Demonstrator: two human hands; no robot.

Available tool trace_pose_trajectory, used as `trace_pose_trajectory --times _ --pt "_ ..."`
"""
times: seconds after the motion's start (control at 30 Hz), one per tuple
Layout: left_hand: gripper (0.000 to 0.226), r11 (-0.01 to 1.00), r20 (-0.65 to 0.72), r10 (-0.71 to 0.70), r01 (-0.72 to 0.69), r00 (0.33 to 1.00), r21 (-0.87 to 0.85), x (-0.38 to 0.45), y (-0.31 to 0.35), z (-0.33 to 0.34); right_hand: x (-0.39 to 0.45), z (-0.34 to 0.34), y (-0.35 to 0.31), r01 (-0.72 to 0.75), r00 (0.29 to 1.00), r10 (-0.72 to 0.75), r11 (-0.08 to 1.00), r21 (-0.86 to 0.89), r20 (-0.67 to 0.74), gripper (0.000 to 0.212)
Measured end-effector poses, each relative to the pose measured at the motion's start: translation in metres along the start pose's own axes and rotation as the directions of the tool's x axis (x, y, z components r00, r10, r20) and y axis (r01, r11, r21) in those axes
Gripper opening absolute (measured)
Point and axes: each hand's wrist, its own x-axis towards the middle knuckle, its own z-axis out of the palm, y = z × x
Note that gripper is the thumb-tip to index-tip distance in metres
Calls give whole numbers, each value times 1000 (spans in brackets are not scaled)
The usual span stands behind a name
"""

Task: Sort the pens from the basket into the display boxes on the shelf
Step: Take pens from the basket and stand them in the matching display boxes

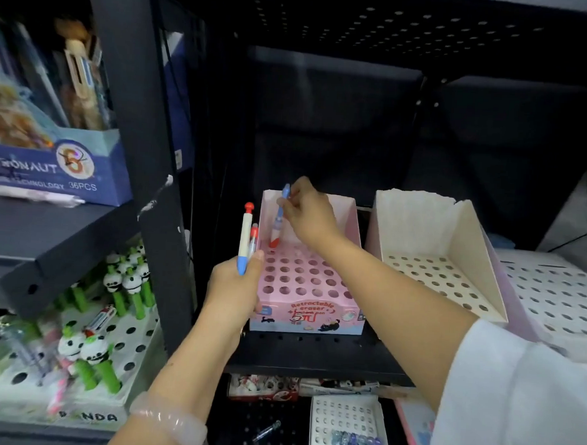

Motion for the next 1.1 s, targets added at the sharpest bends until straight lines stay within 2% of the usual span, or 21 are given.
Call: trace_pose_trajectory --times 0.2,0.27,0.4,0.47,0.53,0.6,0.67,0.77,0.83,1.0,1.1 --pt "26 1000 22 -22 22 1000 -14 -3 1 0 1 2 3 -21 982 36 996 -85 186 22" --pt "25 999 34 -27 28 999 -29 -4 1 0 -2 5 3 -54 977 74 993 -105 200 21" --pt "18 999 63 -46 47 997 -11 -6 3 -3 -18 6 5 -162 968 166 986 -36 187 27" --pt "21 999 28 -20 21 999 -27 -10 6 -7 -30 -2 6 -200 967 191 979 35 170 28" --pt "24 998 8 33 -33 999 -57 -15 11 -11 -45 -14 4 -204 970 173 960 189 170 21" --pt "25 992 67 69 -62 995 -111 -23 17 -10 -61 -30 -3 -232 954 126 884 405 272 21" --pt "23 987 180 80 -52 980 -151 -32 21 -4 -78 -45 -12 -259 924 47 808 529 380 25" --pt "25 986 325 96 -46 941 -159 -48 23 9 -98 -61 -19 -226 899 -54 793 566 434 28" --pt "31 977 350 102 -29 931 -209 -57 21 14 -106 -68 -19 -223 908 -53 779 585 416 27" --pt "27 952 304 31 65 952 -301 -68 17 18 -106 -77 -7 -337 908 -8 581 741 419 24" --pt "23 974 191 42 2 981 -227 -63 18 21 -106 -72 -5 -345 914 26 575 742 405 25"
